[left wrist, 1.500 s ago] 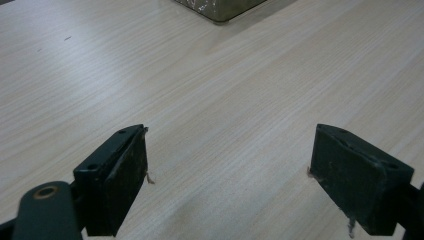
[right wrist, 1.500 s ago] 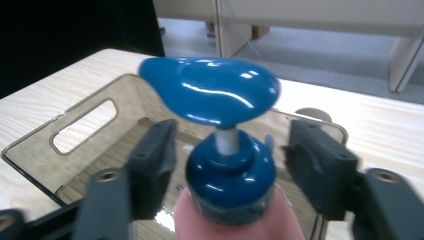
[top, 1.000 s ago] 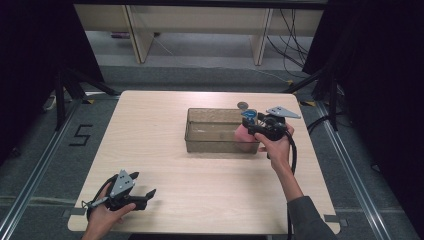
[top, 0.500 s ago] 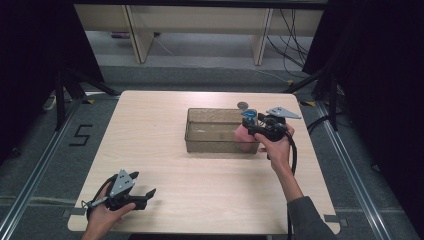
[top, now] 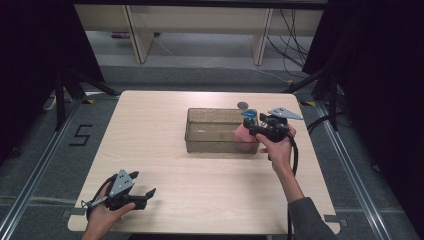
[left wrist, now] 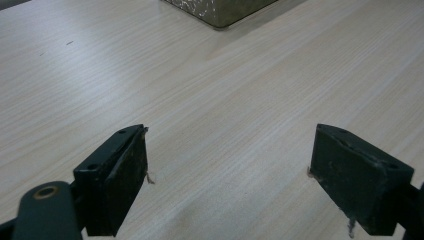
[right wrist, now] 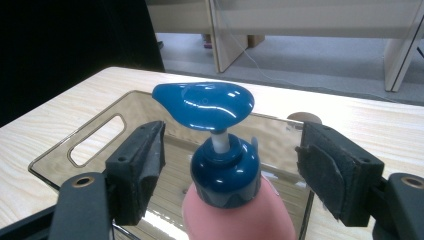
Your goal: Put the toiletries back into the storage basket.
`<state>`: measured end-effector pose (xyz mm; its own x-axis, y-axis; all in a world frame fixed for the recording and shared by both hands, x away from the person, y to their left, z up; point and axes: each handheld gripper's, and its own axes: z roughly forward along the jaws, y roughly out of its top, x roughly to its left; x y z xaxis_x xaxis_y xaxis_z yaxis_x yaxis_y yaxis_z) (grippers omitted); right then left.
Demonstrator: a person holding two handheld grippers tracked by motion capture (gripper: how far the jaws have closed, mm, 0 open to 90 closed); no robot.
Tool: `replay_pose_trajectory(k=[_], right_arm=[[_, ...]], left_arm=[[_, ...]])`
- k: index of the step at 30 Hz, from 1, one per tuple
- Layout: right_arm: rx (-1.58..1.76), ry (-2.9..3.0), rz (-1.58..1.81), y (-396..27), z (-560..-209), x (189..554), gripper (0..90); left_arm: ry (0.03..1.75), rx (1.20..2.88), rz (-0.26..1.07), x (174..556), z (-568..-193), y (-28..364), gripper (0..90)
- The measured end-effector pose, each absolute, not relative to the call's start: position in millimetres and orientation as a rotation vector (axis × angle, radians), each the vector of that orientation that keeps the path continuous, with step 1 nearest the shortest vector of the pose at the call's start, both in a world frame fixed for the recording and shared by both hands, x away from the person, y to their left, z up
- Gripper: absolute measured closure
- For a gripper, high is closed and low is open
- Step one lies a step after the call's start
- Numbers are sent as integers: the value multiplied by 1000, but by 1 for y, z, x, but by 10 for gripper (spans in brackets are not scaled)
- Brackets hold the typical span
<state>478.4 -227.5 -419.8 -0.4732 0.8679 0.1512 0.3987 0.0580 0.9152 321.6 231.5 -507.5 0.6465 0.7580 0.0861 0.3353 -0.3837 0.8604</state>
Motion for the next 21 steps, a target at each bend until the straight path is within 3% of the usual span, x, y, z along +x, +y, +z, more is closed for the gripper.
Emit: replay_pose_trajectory(k=[21], right_arm=[[1287,1878,1427,-225,-414,466,276]], left_arm=[[851,1975,602,321,-507,231,148]])
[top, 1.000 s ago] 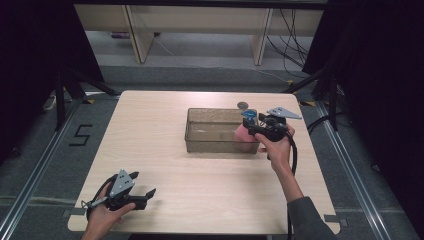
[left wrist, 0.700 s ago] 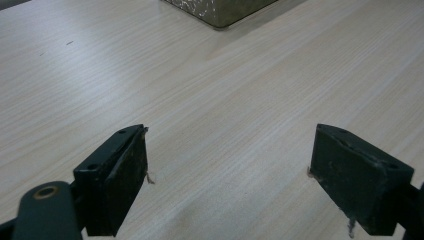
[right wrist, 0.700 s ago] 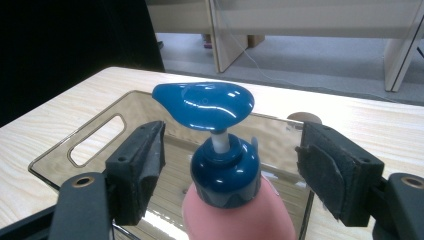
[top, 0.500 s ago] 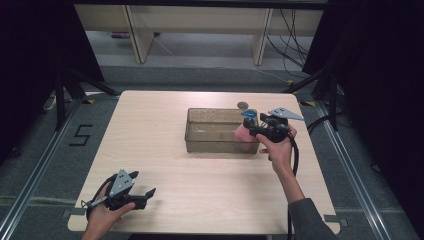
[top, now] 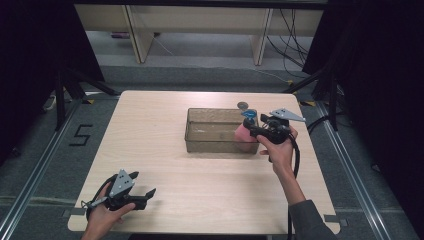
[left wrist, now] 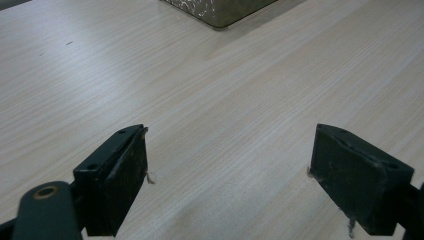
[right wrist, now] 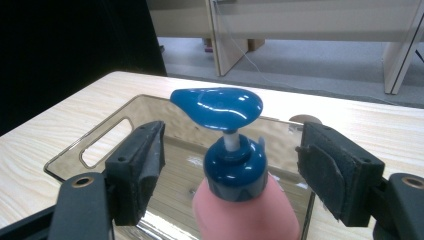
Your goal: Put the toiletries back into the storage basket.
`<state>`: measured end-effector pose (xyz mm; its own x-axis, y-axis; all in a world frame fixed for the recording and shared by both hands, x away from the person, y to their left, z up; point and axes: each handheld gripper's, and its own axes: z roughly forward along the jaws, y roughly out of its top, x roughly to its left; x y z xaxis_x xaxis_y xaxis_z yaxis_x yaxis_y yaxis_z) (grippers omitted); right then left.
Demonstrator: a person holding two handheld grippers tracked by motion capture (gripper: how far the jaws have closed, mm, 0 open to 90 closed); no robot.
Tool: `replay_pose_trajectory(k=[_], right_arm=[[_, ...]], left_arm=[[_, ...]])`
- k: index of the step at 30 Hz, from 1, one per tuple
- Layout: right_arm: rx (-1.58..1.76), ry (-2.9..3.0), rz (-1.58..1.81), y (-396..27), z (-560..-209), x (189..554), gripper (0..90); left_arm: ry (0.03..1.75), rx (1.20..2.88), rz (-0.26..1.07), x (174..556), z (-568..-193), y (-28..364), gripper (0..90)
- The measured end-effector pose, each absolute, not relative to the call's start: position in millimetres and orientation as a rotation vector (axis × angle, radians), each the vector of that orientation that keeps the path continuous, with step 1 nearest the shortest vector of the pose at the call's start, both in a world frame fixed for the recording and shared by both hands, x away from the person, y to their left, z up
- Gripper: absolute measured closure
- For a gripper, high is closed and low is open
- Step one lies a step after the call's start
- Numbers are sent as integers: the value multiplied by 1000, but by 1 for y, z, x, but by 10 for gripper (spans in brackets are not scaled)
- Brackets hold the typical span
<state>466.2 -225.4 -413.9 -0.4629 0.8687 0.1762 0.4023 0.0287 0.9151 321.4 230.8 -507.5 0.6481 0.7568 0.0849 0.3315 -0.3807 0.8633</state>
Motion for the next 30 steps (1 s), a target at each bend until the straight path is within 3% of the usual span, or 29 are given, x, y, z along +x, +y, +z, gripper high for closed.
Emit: replay_pose_trajectory(k=[30], right_arm=[[1257,1895,1421,-224,-415,447,276]], left_arm=[[844,1992,614,321,-505,233,148]])
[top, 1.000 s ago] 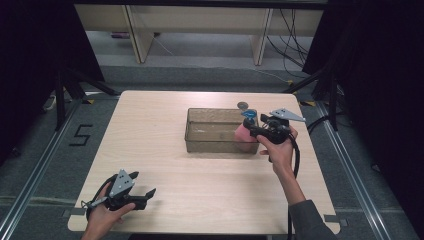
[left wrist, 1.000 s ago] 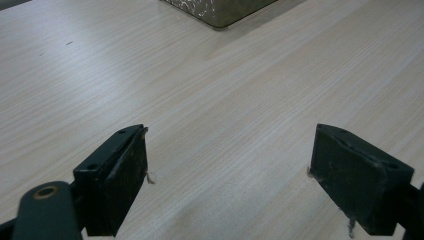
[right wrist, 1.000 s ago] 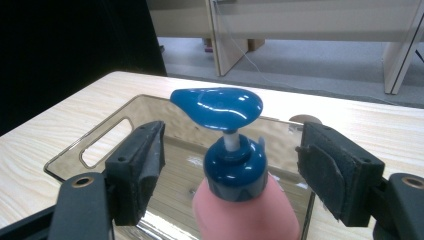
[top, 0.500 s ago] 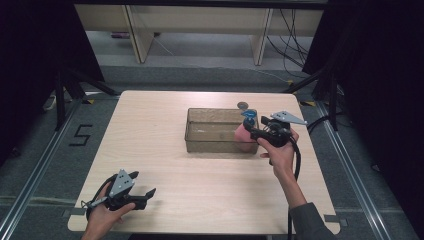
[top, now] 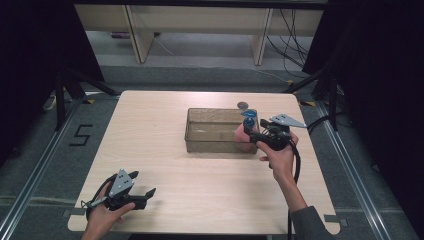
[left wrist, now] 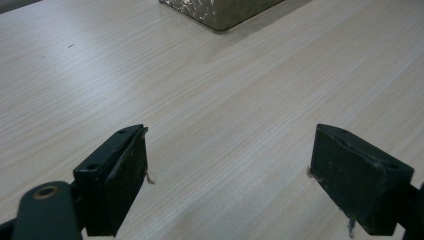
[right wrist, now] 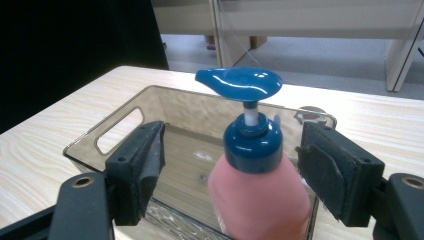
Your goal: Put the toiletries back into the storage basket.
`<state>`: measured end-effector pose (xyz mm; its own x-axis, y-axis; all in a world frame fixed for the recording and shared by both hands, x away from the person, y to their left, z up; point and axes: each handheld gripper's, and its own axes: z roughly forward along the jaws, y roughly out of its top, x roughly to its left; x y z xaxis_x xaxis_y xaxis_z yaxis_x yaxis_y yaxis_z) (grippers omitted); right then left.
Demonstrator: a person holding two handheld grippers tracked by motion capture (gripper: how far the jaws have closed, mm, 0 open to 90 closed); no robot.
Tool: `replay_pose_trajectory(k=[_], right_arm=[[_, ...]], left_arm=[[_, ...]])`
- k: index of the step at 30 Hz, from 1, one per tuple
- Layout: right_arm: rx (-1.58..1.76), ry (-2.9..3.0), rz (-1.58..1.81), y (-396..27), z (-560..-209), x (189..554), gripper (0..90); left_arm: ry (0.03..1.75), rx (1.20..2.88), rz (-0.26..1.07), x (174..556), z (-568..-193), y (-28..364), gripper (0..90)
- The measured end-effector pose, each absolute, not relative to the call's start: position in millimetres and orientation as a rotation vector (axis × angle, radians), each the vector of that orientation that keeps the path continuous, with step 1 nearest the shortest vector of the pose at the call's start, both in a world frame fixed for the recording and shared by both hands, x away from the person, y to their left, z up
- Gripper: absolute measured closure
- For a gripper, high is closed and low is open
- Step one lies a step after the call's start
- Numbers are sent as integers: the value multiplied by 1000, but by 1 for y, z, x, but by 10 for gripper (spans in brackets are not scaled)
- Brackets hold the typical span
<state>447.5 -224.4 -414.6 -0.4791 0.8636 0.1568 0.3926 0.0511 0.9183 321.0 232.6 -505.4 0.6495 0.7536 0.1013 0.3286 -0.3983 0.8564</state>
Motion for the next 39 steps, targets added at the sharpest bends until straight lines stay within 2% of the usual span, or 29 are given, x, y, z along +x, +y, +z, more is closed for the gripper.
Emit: replay_pose_trajectory(k=[22,39], right_arm=[[1232,1933,1444,-214,-416,436,275],[1162,1990,1488,-202,-416,428,239]], left_arm=[[857,1985,605,321,-505,232,148],[852,1978,605,321,-505,232,148]])
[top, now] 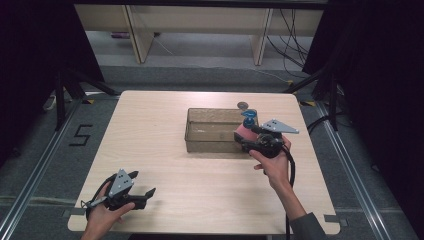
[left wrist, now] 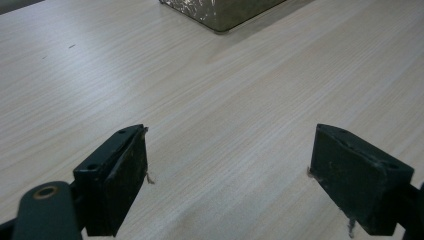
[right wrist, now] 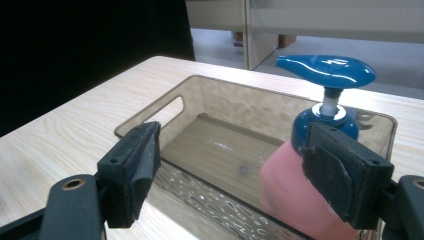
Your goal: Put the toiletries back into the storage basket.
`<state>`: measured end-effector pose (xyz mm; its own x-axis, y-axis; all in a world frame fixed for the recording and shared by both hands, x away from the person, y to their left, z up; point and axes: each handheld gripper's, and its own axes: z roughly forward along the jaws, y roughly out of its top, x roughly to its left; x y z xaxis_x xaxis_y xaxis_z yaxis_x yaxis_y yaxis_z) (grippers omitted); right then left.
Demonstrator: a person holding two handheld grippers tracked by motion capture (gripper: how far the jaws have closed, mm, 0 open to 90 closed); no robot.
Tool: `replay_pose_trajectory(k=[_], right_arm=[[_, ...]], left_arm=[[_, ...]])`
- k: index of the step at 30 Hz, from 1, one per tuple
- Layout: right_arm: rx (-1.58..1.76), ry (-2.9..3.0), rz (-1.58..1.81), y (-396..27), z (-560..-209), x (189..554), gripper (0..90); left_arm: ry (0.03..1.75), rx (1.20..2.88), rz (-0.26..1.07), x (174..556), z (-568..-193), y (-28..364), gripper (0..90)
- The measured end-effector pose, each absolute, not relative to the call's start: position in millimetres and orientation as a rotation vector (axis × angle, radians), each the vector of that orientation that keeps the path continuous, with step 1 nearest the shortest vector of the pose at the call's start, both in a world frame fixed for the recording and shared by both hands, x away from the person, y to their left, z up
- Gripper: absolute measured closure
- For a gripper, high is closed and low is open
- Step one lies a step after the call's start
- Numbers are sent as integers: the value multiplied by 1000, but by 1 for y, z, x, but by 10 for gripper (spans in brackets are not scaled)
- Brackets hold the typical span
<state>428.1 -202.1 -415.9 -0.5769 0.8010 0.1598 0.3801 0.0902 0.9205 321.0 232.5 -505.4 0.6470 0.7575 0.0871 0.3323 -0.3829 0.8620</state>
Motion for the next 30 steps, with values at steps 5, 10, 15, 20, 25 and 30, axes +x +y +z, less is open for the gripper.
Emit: replay_pose_trajectory(k=[5,10,15,20,25,30], right_arm=[[1139,2002,1470,-201,-416,427,237],[1121,2002,1483,-199,-416,426,238],[1138,2006,1508,-197,-417,424,238],[1132,2023,1502,-195,-417,422,237],[1106,2036,1503,-193,-418,420,237],[1092,2040,1512,-190,-420,417,237]], left_arm=[[853,1979,605,321,-506,232,148],[854,1985,610,321,-505,233,148],[854,1978,604,321,-506,232,148],[853,1977,605,321,-505,233,148],[853,1976,606,321,-505,233,148],[853,1970,604,321,-506,232,148]])
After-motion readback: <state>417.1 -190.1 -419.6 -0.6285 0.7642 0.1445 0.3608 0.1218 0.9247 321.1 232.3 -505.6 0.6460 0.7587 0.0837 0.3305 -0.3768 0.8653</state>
